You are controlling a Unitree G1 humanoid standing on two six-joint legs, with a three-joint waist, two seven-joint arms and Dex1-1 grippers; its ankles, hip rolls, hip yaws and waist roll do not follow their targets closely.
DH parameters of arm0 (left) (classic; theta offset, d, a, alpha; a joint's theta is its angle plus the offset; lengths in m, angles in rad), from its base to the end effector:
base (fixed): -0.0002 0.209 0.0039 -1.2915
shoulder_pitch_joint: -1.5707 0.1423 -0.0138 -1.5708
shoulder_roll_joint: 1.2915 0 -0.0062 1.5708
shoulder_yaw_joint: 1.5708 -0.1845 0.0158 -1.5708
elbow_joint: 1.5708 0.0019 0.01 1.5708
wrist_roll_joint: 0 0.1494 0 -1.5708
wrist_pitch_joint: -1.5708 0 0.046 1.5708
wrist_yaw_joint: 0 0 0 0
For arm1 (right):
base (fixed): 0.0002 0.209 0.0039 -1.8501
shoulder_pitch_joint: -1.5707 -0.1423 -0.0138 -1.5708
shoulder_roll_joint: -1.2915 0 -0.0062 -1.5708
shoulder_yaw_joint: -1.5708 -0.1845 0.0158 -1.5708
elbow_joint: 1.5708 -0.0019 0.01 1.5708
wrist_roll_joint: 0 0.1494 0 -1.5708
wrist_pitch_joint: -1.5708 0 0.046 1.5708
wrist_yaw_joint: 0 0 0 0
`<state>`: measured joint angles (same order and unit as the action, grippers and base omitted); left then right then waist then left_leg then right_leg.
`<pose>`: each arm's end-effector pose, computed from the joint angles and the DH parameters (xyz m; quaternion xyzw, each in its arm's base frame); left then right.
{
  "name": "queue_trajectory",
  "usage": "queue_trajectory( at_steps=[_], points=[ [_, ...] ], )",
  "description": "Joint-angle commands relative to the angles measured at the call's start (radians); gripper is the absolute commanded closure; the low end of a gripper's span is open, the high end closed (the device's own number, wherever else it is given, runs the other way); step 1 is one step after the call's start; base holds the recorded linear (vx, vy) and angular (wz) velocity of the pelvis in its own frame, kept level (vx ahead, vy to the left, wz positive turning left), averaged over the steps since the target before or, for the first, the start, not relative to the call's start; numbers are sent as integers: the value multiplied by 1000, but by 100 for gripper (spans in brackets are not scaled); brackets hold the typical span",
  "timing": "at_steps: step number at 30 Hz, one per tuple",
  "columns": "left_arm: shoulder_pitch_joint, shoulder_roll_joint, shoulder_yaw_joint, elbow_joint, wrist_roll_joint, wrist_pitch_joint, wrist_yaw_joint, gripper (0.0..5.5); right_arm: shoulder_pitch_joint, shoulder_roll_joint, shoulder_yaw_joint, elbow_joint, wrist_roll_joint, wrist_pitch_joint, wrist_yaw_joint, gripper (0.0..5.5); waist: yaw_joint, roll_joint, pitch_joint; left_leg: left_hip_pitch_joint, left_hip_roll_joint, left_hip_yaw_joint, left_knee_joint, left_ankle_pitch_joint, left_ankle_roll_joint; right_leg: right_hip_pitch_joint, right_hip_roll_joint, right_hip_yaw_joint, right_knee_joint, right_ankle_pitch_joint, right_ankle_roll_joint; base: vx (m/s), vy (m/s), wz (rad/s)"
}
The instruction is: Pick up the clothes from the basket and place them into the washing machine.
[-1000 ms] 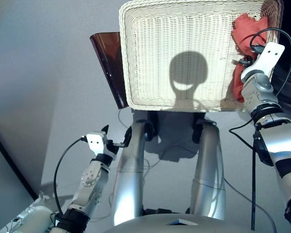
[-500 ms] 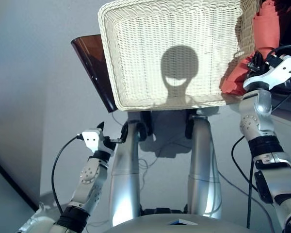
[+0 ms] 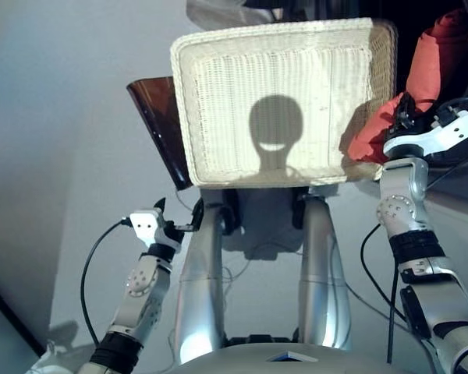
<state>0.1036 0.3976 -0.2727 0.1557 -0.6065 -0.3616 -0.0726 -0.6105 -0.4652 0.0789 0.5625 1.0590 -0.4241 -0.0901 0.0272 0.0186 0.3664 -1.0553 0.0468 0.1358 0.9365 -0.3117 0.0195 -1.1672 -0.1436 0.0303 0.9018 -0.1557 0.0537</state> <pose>0.1811 0.1921 0.0066 -0.1080 -0.0022 -0.0804 0.9909 0.3185 -0.2360 0.1323 0.2896 -0.2155 -0.1041 0.9267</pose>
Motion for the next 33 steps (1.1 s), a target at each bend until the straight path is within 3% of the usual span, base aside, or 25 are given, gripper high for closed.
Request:
queue_trajectory(
  at_steps=[1,5,7,9,11,12,13,14,15,16,17,19,21,26,29,33],
  points=[
    [54,40,-1,-38,-15,-25,-20,0,-109,-98,25,53,18,-15,14,550,38,-12,-16,47,-39,7,-139,80,49,106,-43,-16,-96,37,13,80,95,-6],
    [40,55,9,-39,-11,-28,-18,0,-155,-107,34,151,19,11,6,550,49,-10,21,126,-73,-7,-204,85,67,170,-71,-15,-140,102,37,80,119,24],
    [39,65,24,-60,-7,-34,-9,0,-189,-108,41,188,27,11,0,550,57,-10,49,160,-76,-8,-211,78,79,157,-78,-13,-101,167,49,46,105,28],
    [32,77,40,-70,-7,-42,-1,0,-212,-113,44,199,29,9,-7,550,58,-16,71,164,-76,-12,-201,65,78,160,-80,-23,-137,177,47,44,-32,-38],
    [1,74,29,-71,-16,-50,5,0,-218,-116,40,179,27,6,-15,550,27,-21,95,192,-94,-24,-198,33,59,149,-87,-10,-347,229,53,144,-168,-56],
    [-23,72,17,-67,-17,-55,15,0,-218,-121,35,164,27,4,-23,550,-1,-27,116,200,-112,-27,-198,49,53,151,-101,7,-475,299,49,261,-218,168],
    [-39,69,10,-63,-20,-57,20,0,-207,-116,27,158,30,2,-26,550,-16,-25,124,221,-121,-47,-185,12,38,156,-95,39,-560,306,62,179,-214,353],
    [-55,69,3,-61,-24,-62,28,0,-196,-120,15,141,28,0,-32,550,-33,-22,143,224,-132,-62,-185,28,32,164,-101,62,-635,359,62,274,-247,552],
    [-67,65,1,-60,-27,-63,42,0,-174,-121,4,116,22,-5,-40,550,-42,-12,153,228,-140,-95,-182,25,24,160,-89,104,-645,372,66,133,-277,615],
    [-74,61,0,-58,-29,-61,51,0,-159,-121,-7,91,14,-9,-51,550,-43,-13,153,222,-143,-100,-168,20,15,185,-103,87,-659,374,70,142,-312,622],
    [-71,50,-1,-62,-31,-60,54,0,-141,-111,-21,81,12,-10,-54,550,-51,-12,153,209,-141,-107,-160,21,13,185,-105,82,-640,388,66,100,-266,606],
    [-46,30,3,-81,-31,-57,62,0,-128,-107,-30,56,-1,-18,-71,550,-49,-4,145,204,-118,-113,-160,30,4,171,-100,51,-591,373,56,129,-210,738],
    [-36,18,-5,-79,-38,-51,61,0,-106,-103,-46,34,-1,-28,-79,550,-52,0,152,212,-99,-122,-160,36,-6,173,-95,43,-553,351,50,141,-236,569],
    [-46,17,-47,-85,-46,-44,52,0,-140,-133,-53,64,-26,-36,-116,550,-60,16,141,202,-48,-134,-217,90,-48,176,-93,1,-556,321,41,112,-194,187],
    [-47,19,-65,-94,-49,-43,51,0,-157,-150,-47,48,-62,-40,-143,550,-68,21,138,193,-20,-128,-251,118,-66,172,-87,-9,-559,313,37,84,-122,157],
    [-48,24,-73,-93,-44,-43,71,0,-228,-188,-33,77,-151,-45,-220,550,-65,22,122,192,-4,-129,-303,139,-79,144,-75,-8,-556,307,31,86,-45,118]
  ],
)
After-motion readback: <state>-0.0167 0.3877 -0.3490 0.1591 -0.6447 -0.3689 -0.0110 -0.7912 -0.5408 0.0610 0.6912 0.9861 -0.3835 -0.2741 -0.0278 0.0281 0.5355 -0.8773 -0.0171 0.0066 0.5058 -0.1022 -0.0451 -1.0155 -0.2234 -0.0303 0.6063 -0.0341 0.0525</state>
